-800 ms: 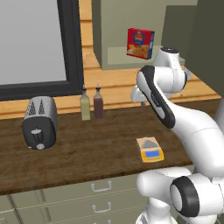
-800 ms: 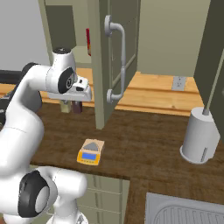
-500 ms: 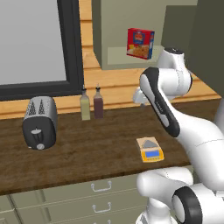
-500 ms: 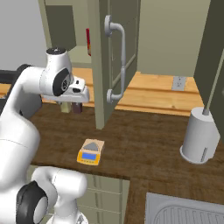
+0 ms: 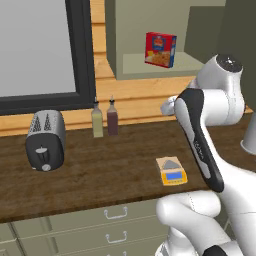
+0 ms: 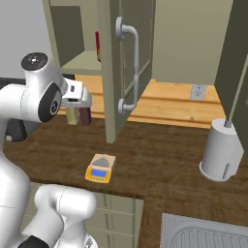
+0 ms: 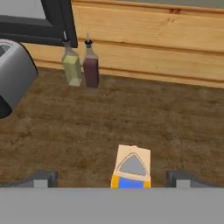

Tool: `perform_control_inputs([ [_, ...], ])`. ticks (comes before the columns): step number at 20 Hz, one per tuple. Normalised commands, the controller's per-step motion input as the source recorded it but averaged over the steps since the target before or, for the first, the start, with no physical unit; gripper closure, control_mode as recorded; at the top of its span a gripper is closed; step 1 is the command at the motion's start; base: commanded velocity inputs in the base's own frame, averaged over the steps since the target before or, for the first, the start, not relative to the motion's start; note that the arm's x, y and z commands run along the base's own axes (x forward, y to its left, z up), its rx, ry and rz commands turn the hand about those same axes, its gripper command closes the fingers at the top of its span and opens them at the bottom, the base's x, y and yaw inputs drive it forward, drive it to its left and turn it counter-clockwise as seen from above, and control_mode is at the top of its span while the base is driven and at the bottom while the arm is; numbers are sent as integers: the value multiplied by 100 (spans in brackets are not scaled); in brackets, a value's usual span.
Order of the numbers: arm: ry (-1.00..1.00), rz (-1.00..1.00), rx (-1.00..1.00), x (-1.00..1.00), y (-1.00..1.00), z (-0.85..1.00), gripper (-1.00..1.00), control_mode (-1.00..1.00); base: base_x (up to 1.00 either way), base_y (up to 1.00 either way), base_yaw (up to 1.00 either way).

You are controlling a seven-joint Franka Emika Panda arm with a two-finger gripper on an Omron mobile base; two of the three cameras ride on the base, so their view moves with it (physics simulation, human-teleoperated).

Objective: Pick the boxed food and place it on the digital scale for weighing, and close the cabinet.

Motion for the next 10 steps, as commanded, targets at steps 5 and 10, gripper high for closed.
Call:
perform_control_inputs([
  [5,-5,0,-4,-9,-3,98,-100,-100,0,0,0],
  [10,-1,0,-1,0,-16,78,-100,-100,0,0,0],
])
